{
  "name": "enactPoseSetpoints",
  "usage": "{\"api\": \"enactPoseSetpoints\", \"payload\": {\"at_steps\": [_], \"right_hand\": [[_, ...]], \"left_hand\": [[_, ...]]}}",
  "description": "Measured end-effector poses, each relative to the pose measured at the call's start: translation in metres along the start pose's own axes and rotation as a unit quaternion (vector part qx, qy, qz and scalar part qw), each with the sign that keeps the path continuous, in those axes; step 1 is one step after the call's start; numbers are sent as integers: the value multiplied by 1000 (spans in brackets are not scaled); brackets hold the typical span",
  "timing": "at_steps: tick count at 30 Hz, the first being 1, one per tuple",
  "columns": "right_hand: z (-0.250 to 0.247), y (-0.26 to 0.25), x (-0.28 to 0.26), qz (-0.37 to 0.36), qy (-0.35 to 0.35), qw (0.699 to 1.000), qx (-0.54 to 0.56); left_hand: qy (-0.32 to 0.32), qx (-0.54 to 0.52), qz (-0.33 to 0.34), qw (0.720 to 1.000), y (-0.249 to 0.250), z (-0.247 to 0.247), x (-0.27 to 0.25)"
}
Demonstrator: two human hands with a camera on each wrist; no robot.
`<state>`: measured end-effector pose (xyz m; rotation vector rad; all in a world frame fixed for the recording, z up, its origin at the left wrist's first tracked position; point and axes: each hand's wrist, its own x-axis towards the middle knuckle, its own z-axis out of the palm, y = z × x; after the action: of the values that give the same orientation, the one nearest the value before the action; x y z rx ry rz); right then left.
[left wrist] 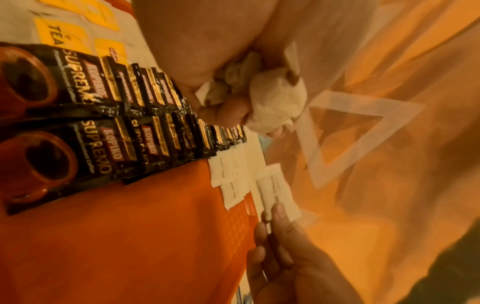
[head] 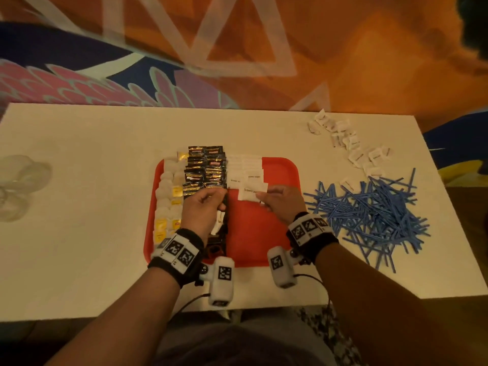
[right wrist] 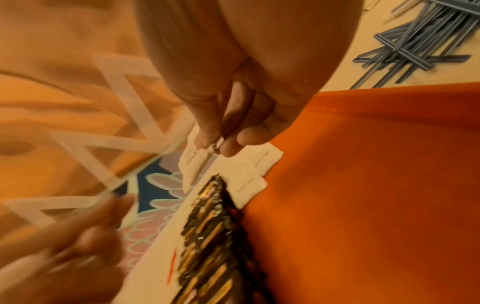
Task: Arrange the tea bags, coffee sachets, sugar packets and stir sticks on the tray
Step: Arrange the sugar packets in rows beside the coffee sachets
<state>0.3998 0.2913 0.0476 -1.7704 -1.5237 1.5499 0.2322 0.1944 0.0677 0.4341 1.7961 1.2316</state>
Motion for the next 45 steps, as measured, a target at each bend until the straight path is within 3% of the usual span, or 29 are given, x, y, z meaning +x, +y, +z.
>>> {"api": "enactPoseSetpoints", "payload": {"at_steps": [7, 17, 23, 26, 29, 32, 40, 45], "right_hand": [[0, 14, 68, 14, -29, 995, -97], [13, 18, 108, 41, 2, 982, -182], [18, 23, 106, 34, 61, 982, -175], [21, 21, 104, -52, 61, 977, -197], [33, 23, 104, -140, -1, 959, -247], [43, 28, 105, -138, -23, 956, -257], [25, 12, 78, -131, 8, 970, -203], [19, -25, 25, -151, -60, 982, -102]], "left_hand": [[41, -3, -18, 999, -3, -13, 9], [77, -45, -56, 994, -13, -25, 14], [81, -53, -68, 993, -14, -24, 16], [79, -55, -66, 993, -14, -24, 16], [86, -60, -72, 992, -16, -24, 15], [81, -72, -86, 990, -20, -27, 16], [57, -88, -91, 990, -14, -24, 15], [36, -92, -99, 990, -3, -6, 21]]}}
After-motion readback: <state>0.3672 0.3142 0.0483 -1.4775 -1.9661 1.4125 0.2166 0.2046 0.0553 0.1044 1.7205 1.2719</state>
